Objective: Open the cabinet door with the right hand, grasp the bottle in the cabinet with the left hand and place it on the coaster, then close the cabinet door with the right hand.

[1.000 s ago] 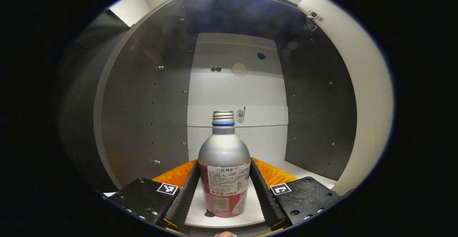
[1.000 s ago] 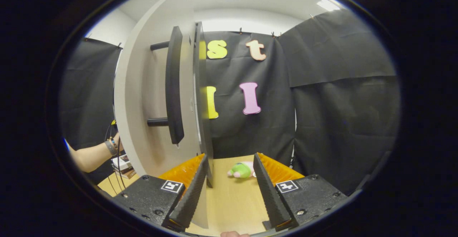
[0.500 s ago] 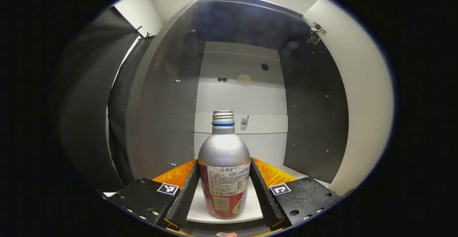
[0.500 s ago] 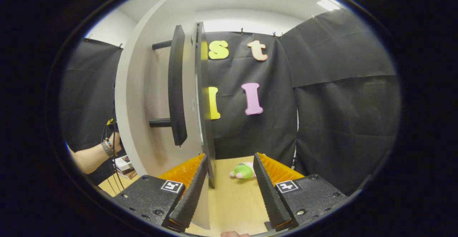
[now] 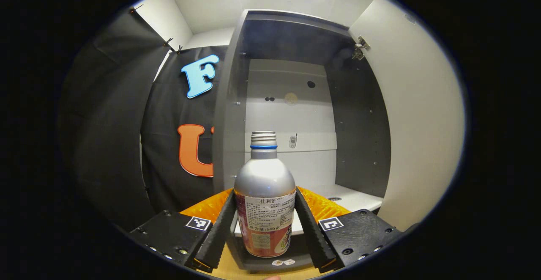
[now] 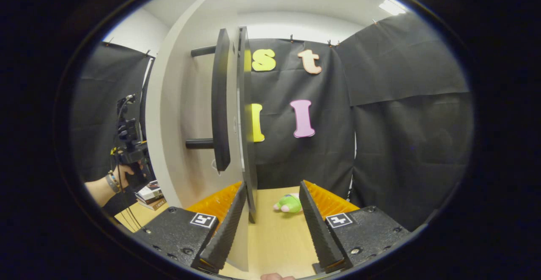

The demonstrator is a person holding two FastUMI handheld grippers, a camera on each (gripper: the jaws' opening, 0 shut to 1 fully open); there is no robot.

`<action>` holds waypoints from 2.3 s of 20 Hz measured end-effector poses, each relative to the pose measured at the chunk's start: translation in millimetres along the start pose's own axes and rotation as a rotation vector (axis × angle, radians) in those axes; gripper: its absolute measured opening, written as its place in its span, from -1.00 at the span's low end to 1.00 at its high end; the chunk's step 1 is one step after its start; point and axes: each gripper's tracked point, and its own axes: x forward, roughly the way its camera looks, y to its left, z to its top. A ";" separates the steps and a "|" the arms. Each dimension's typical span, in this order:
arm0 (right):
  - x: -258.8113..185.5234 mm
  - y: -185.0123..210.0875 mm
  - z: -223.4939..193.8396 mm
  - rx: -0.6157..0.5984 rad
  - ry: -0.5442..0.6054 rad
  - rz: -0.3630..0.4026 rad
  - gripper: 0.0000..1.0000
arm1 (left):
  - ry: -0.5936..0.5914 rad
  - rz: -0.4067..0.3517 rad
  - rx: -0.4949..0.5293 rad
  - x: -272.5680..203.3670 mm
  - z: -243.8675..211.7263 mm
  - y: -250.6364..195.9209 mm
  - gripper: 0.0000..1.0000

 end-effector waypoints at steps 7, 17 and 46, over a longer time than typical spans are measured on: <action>4.4 0.1 -12.7 -0.011 0.007 0.020 0.60 | 0.044 0.062 0.009 -87.4 -64.2 25.8 0.55; 9.2 0.4 -11.6 0.003 -0.025 0.038 0.60 | 0.096 0.316 0.017 -180.1 -146.2 87.9 0.55; 7.7 1.5 -23.3 -0.065 0.049 0.007 0.60 | 0.256 0.412 0.045 -213.7 -268.6 111.5 0.53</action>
